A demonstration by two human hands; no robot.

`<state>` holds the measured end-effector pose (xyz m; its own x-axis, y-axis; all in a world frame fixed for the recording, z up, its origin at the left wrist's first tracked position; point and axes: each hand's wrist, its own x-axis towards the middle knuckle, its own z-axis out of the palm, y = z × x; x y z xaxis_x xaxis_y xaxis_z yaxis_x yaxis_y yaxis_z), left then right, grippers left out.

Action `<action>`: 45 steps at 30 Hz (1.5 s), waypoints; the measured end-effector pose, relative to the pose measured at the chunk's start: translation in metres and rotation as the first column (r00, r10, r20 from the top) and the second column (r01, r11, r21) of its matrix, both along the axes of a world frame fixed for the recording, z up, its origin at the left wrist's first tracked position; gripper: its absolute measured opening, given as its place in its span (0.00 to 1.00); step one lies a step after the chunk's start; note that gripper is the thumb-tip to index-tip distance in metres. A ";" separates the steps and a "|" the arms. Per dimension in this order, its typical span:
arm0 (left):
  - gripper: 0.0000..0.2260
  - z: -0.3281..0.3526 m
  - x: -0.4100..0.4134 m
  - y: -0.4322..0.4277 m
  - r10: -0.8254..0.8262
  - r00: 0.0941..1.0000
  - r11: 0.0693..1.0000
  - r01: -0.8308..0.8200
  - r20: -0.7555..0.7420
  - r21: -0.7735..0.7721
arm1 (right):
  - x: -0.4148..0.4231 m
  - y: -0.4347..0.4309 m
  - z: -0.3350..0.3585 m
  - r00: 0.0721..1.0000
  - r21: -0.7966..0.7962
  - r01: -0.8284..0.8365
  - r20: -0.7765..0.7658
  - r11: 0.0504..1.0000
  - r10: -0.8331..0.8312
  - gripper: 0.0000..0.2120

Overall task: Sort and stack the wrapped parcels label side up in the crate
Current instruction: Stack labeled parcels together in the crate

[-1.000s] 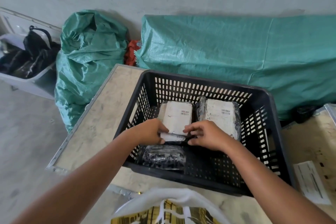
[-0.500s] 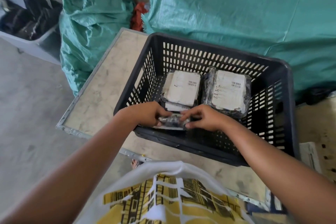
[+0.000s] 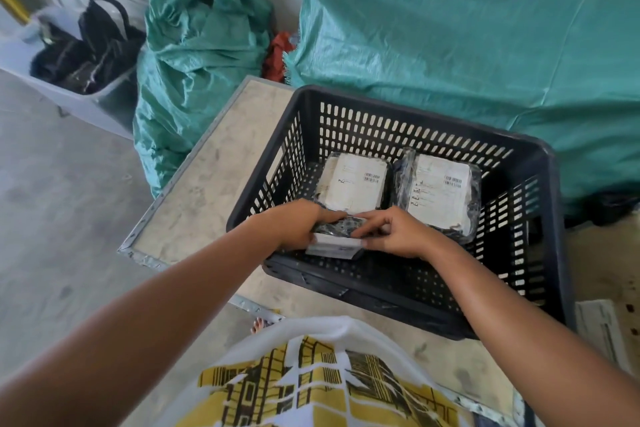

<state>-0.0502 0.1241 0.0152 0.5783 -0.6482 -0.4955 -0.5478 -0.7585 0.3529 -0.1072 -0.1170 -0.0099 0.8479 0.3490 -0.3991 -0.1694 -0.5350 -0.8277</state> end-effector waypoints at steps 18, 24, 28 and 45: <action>0.22 0.091 0.075 0.041 0.078 0.758 0.759 -0.466 -0.648 -0.454 | -0.007 0.004 0.043 0.871 0.617 0.285 0.153 0.734 -0.466 0.19; 0.18 0.086 0.074 0.017 0.261 0.828 0.640 -0.534 -0.497 -0.553 | -0.006 -0.011 0.048 0.849 0.551 0.378 0.114 0.744 -0.516 0.23; 0.24 0.060 0.065 -0.004 0.365 0.888 0.573 -0.452 -0.281 -0.683 | 0.013 -0.023 0.049 0.806 0.536 0.475 0.054 0.698 -0.590 0.26; 0.45 -0.030 0.067 -0.038 0.405 0.888 0.828 -0.457 -0.216 -0.325 | 0.057 0.003 -0.004 0.847 -0.069 0.482 0.295 0.874 -0.443 0.36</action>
